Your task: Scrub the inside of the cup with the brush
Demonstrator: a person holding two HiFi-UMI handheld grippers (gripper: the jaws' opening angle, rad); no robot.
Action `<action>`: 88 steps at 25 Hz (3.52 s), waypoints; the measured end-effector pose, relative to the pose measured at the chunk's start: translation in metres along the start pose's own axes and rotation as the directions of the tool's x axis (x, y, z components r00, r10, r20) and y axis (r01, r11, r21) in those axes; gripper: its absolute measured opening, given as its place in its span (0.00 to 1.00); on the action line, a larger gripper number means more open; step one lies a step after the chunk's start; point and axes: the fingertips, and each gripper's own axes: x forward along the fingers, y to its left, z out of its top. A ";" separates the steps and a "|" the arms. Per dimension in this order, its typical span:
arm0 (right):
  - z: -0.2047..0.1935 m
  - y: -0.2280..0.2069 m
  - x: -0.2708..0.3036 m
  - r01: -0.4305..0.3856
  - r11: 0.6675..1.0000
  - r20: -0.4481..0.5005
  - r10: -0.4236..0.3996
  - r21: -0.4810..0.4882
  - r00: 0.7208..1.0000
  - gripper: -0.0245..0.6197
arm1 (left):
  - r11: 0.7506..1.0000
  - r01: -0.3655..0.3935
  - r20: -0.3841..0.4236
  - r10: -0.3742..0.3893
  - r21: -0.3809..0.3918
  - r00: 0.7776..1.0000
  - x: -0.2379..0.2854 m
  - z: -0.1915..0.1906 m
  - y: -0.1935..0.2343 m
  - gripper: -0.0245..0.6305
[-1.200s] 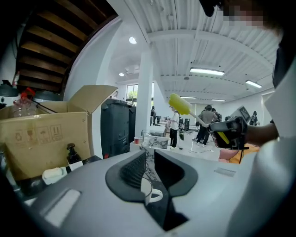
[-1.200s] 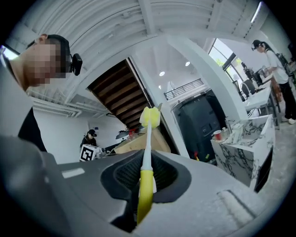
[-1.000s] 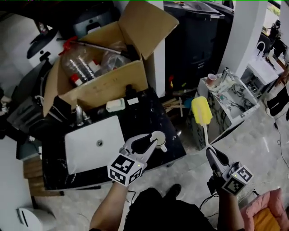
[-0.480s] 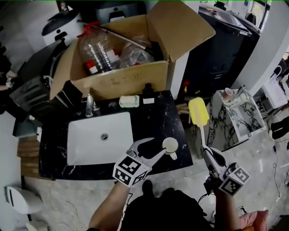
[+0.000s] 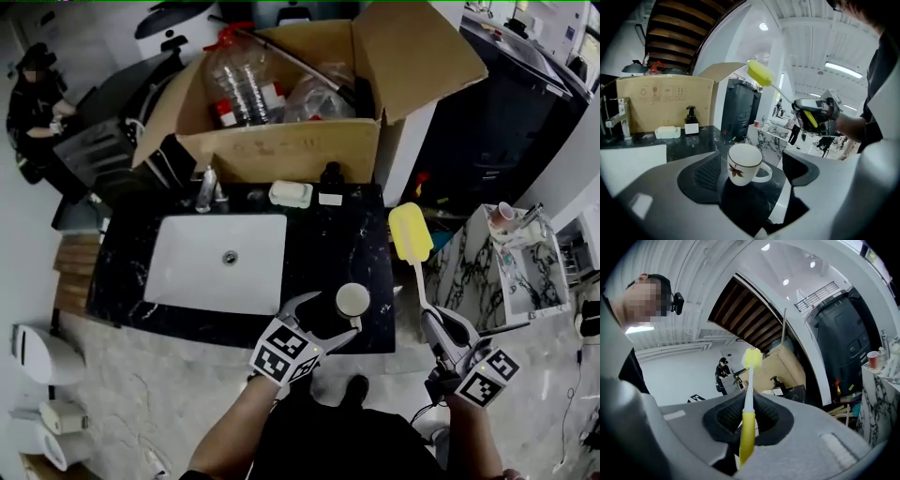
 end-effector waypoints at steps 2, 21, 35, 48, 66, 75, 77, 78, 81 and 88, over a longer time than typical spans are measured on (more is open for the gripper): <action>-0.001 -0.009 -0.006 -0.029 1.000 -0.007 0.029 0.006 1.000 0.10 | 0.996 -0.073 -0.001 0.073 -0.055 0.997 0.006 -0.005 -0.001 0.73; -0.004 -0.034 -0.013 -0.150 0.989 -0.131 0.147 -0.013 0.980 0.10 | 0.845 -0.525 0.011 0.528 -0.102 0.849 0.069 -0.036 0.018 0.83; -0.010 -0.039 -0.006 -0.115 0.993 -0.141 0.115 0.014 0.983 0.10 | 0.906 -0.422 0.040 0.422 -0.022 0.906 0.047 -0.047 0.040 0.65; -0.023 -0.026 0.007 -0.125 0.976 -0.319 0.062 -0.179 0.946 0.10 | 0.925 -0.379 0.044 0.378 0.025 0.925 0.071 -0.037 0.053 0.65; -0.013 -0.014 0.046 -0.216 0.854 -0.537 -0.085 -0.474 0.839 0.10 | 0.944 -0.205 0.040 0.202 0.258 0.979 0.030 0.031 0.089 0.65; -0.008 0.015 0.068 -0.311 0.727 -0.624 -0.202 -0.612 0.755 0.10 | 0.904 -0.169 -0.015 0.190 0.392 0.982 -0.004 0.042 0.114 0.65; -0.013 0.022 0.070 -0.345 0.692 -0.652 -0.237 -0.634 0.720 0.10 | 0.893 -0.155 -0.034 0.187 0.422 0.982 -0.007 0.038 0.114 0.65; -0.015 0.024 0.072 -0.364 0.671 -0.664 -0.258 -0.646 0.701 0.10 | 0.886 -0.147 -0.045 0.185 0.439 0.982 -0.007 0.035 0.112 0.65; -0.019 0.027 0.077 -0.423 0.611 -0.695 -0.314 -0.669 0.647 0.10 | 0.862 -0.124 -0.075 0.184 0.491 0.980 -0.003 0.028 0.106 0.65; -0.014 0.022 0.082 -0.549 0.473 -0.724 -0.407 -0.689 0.558 0.10 | 0.833 -0.090 -0.140 0.197 0.546 0.970 0.018 0.020 0.090 0.65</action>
